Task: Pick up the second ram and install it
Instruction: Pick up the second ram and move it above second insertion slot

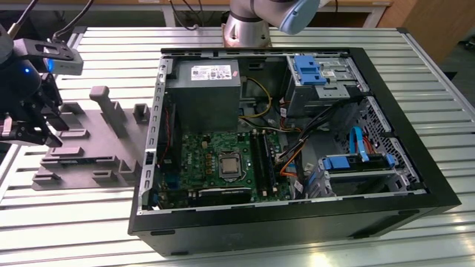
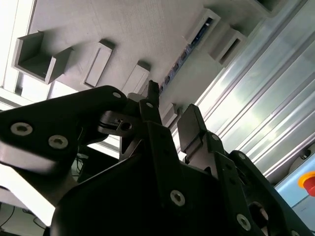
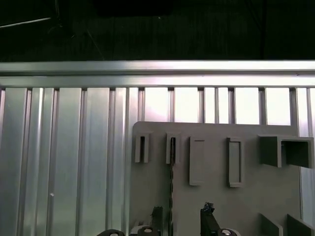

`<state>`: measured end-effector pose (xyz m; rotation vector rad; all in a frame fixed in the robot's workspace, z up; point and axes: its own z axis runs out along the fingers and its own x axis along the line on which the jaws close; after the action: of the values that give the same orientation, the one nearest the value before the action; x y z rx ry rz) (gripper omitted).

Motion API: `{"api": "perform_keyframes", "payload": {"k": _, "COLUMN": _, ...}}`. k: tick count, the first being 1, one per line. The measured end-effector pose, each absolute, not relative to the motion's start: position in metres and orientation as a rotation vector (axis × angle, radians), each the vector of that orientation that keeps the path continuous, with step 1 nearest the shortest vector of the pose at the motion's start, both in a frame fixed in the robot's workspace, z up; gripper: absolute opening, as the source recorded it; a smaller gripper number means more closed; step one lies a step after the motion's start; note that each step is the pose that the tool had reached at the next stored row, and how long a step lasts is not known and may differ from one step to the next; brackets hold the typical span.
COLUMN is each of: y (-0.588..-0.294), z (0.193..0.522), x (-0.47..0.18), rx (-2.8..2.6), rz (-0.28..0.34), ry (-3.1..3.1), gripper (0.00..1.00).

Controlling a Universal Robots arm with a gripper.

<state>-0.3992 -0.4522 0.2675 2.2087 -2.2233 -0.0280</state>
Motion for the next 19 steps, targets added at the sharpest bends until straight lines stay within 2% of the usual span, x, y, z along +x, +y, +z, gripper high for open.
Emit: {"api": "perform_keyframes", "payload": {"k": 19, "y": -0.452, "z": 0.242, "x": -0.400, "rx": 2.208, "rz": -0.028, "ry": -2.223, "gripper": 0.43}}
